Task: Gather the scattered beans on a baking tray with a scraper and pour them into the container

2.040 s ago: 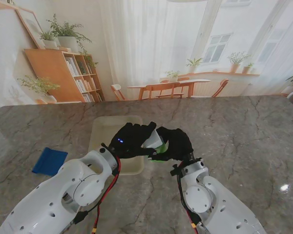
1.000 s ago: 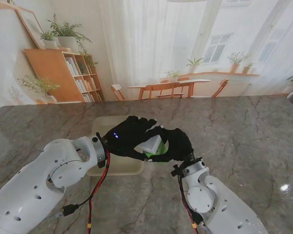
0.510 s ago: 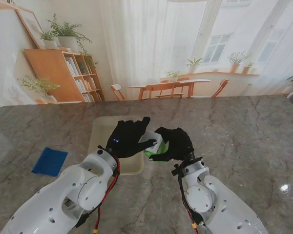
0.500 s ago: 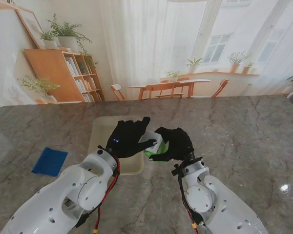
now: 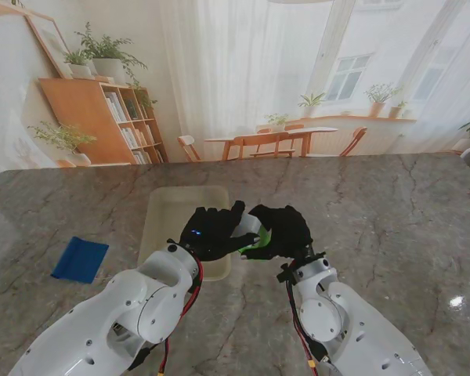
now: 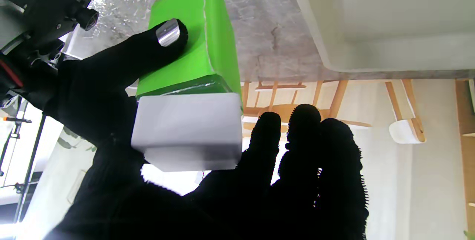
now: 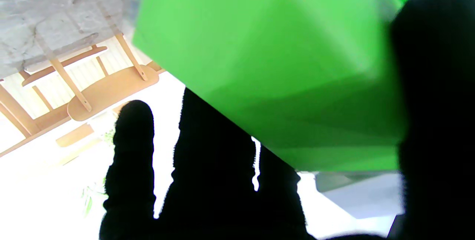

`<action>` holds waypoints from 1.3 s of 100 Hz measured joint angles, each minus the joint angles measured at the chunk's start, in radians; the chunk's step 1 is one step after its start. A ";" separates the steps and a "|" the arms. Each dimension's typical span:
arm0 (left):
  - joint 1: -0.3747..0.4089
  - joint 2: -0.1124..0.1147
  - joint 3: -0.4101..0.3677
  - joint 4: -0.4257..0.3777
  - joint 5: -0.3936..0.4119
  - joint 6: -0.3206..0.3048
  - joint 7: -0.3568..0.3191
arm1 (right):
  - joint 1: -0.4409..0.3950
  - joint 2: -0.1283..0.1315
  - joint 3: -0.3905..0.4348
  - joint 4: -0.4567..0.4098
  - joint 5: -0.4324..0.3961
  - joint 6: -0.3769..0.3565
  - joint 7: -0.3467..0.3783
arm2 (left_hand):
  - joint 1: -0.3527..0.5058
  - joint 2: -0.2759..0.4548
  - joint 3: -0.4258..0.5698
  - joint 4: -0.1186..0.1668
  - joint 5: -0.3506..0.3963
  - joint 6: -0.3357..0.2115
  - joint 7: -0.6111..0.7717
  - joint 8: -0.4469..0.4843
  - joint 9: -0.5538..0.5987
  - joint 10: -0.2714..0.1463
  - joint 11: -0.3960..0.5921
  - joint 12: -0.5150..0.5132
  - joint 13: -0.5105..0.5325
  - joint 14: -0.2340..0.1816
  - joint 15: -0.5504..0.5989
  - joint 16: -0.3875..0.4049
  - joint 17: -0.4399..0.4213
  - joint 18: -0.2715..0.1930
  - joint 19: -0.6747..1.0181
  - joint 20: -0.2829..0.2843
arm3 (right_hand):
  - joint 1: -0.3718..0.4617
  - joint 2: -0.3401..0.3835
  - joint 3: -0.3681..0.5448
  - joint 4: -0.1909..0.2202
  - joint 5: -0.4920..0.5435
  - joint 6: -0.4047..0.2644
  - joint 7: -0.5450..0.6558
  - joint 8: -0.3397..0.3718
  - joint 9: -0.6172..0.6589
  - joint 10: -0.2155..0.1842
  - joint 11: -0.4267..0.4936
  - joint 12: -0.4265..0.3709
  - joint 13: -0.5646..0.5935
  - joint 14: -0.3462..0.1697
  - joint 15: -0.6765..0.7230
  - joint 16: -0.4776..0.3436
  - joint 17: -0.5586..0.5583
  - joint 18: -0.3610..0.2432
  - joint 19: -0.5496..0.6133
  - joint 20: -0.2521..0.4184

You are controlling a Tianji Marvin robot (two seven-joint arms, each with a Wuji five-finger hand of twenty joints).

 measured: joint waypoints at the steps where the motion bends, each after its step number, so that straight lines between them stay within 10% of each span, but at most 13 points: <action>1: -0.002 0.000 0.002 0.000 0.002 0.000 0.000 | 0.000 0.000 0.000 0.001 0.000 0.000 0.000 | 0.005 -0.003 0.000 0.000 0.000 0.000 0.000 -0.002 0.001 0.000 0.001 0.000 0.000 -0.001 0.009 0.000 0.003 0.000 0.000 0.000 | 0.000 0.000 0.000 0.000 0.000 0.000 0.000 0.000 0.000 0.000 0.000 0.000 0.000 0.000 0.000 0.000 0.000 0.000 0.000 0.000; 26: -0.027 -0.004 0.017 0.015 0.004 -0.019 0.014 | 0.000 0.000 0.001 0.010 -0.002 -0.002 -0.014 | 0.161 -0.066 -0.077 -0.001 0.078 -0.077 0.059 0.085 0.048 0.005 0.075 0.048 0.056 -0.065 0.068 0.008 0.075 -0.069 0.026 -0.015 | 0.005 0.000 0.000 -0.007 0.000 0.002 0.000 0.000 0.000 0.005 0.000 0.000 0.000 0.005 0.000 0.000 0.000 0.000 0.001 0.000; 50: -0.019 -0.008 -0.024 0.034 -0.078 -0.131 0.068 | 0.000 0.000 0.002 0.013 0.002 -0.008 -0.021 | 0.338 -0.315 -0.082 -0.003 0.130 -0.169 0.105 0.167 0.100 -0.006 0.009 0.114 0.129 -0.124 0.046 -0.075 0.146 -0.131 0.015 -0.116 | 0.006 0.000 0.000 -0.007 0.000 0.002 0.000 0.000 0.000 0.005 0.000 0.000 0.000 0.005 0.000 0.000 0.000 0.000 0.001 0.000; 73: 0.001 -0.011 -0.076 0.049 -0.077 -0.277 0.098 | -0.001 -0.003 0.001 0.014 0.032 -0.028 -0.024 | 0.340 -0.492 0.114 -0.006 0.151 -0.297 0.189 0.244 0.145 -0.022 -0.155 0.125 0.161 -0.136 -0.151 -0.029 0.146 -0.161 -0.087 -0.188 | 0.006 0.000 0.000 -0.007 0.000 0.002 0.000 0.000 0.000 0.005 0.000 0.000 0.000 0.005 0.000 0.000 0.000 0.000 0.001 0.000; 84: 0.005 -0.010 -0.096 0.051 -0.072 -0.330 0.102 | -0.004 -0.008 0.005 0.013 0.054 -0.043 -0.021 | 0.341 -0.515 0.140 -0.008 0.151 -0.361 0.277 0.298 0.150 -0.026 -0.159 0.077 0.190 -0.144 -0.249 -0.004 0.142 -0.173 -0.139 -0.211 | 0.006 -0.001 0.000 -0.007 0.000 0.002 0.000 0.000 -0.001 0.005 0.000 0.000 -0.007 0.005 0.000 0.000 0.000 0.000 0.001 0.000; 86: 0.006 -0.009 -0.101 0.051 -0.068 -0.343 0.102 | -0.005 -0.009 0.006 0.013 0.055 -0.045 -0.021 | 0.341 -0.530 0.175 -0.056 0.151 -0.370 0.301 0.312 0.150 -0.028 -0.160 0.060 0.200 -0.147 -0.282 -0.003 0.137 -0.179 -0.144 -0.212 | 0.006 -0.001 0.000 -0.007 0.000 0.000 0.000 0.000 -0.001 0.005 0.000 0.000 -0.007 0.004 0.000 0.000 0.000 0.000 0.001 0.000; 97: 0.007 -0.006 -0.130 0.063 -0.053 -0.445 0.104 | -0.006 -0.011 0.008 0.012 0.060 -0.055 -0.021 | 0.352 -0.572 0.220 -0.059 0.149 -0.442 0.443 0.379 0.150 -0.032 -0.160 -0.004 0.209 -0.154 -0.359 -0.003 0.131 -0.192 -0.178 -0.241 | 0.006 -0.015 0.000 -0.007 -0.001 -0.022 0.000 0.000 -0.002 -0.004 0.000 0.000 -0.009 -0.003 0.000 0.000 0.000 0.000 0.001 0.000; 99: 0.006 -0.005 -0.133 0.065 -0.053 -0.457 0.104 | -0.007 -0.012 0.008 0.012 0.063 -0.057 -0.021 | 0.352 -0.577 0.242 -0.102 0.135 -0.462 0.493 0.391 0.150 -0.034 -0.159 -0.019 0.210 -0.154 -0.369 -0.003 0.130 -0.192 -0.183 -0.261 | 0.006 -0.017 0.000 -0.007 -0.001 -0.023 0.000 0.000 -0.002 -0.004 0.000 0.000 -0.009 -0.003 0.000 0.000 0.000 0.000 0.001 0.000; 130: -0.013 0.002 -0.157 0.090 -0.085 -0.561 0.109 | -0.008 -0.019 0.009 0.017 0.097 -0.088 -0.021 | 0.352 -0.608 0.263 -0.103 0.132 -0.590 0.723 0.378 0.150 -0.046 -0.081 -0.181 0.227 -0.161 -0.393 -0.006 0.122 -0.197 -0.187 -0.336 | 0.006 -0.019 0.000 -0.007 -0.001 -0.029 0.000 0.000 -0.002 -0.008 0.000 0.000 -0.009 -0.006 -0.002 0.000 0.001 0.000 0.001 0.000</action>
